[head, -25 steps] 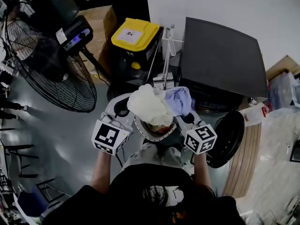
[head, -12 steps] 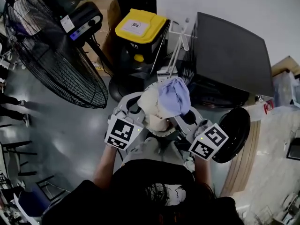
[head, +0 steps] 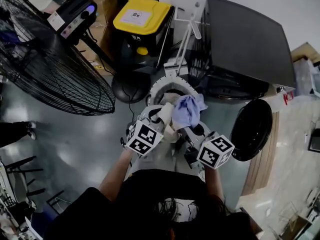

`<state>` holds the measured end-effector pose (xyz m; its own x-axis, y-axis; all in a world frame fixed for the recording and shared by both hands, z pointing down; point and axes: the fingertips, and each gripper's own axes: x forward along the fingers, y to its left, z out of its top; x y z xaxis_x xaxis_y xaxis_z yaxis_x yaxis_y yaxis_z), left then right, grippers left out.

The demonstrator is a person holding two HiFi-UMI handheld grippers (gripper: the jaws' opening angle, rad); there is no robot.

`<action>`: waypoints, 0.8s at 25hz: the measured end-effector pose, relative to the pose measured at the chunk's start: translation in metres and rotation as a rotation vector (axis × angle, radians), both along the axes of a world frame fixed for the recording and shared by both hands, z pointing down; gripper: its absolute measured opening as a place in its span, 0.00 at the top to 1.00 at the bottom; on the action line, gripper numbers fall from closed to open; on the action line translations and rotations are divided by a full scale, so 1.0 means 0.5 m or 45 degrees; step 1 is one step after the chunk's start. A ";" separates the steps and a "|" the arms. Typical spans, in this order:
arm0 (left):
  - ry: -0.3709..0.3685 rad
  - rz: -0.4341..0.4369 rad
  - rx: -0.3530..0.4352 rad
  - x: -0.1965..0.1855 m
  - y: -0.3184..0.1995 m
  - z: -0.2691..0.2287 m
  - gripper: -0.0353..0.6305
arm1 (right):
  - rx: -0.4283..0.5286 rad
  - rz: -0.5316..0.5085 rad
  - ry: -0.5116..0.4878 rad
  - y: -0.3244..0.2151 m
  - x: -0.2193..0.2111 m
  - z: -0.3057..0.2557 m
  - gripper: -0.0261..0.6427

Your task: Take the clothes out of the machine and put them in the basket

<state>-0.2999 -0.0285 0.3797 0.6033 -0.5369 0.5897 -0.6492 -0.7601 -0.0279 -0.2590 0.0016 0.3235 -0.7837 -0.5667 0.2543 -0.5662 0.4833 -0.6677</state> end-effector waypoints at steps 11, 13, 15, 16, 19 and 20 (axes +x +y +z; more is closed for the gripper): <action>-0.129 0.276 -0.288 0.098 0.028 0.278 0.88 | -0.284 0.167 0.280 0.010 0.101 0.302 0.89; -0.154 0.318 -0.360 0.105 0.034 0.335 0.84 | -0.359 0.208 0.317 0.007 0.120 0.367 0.89; -0.187 0.342 -0.422 0.106 0.041 0.389 0.82 | -0.424 0.240 0.338 0.007 0.133 0.424 0.89; -0.206 0.353 -0.455 0.106 0.048 0.416 0.81 | -0.452 0.248 0.348 0.010 0.137 0.450 0.89; -0.273 0.406 -0.556 0.100 0.073 0.494 0.69 | -0.523 0.239 0.411 0.021 0.141 0.529 0.89; -0.297 0.427 -0.585 0.097 0.081 0.517 0.63 | -0.544 0.227 0.443 0.024 0.139 0.555 0.89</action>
<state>-0.2516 0.0118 0.6380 0.5226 0.0006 0.8526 -0.3886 -0.8899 0.2388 -0.1892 0.0137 0.6008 -0.5148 -0.4731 0.7149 -0.8352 0.0887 -0.5428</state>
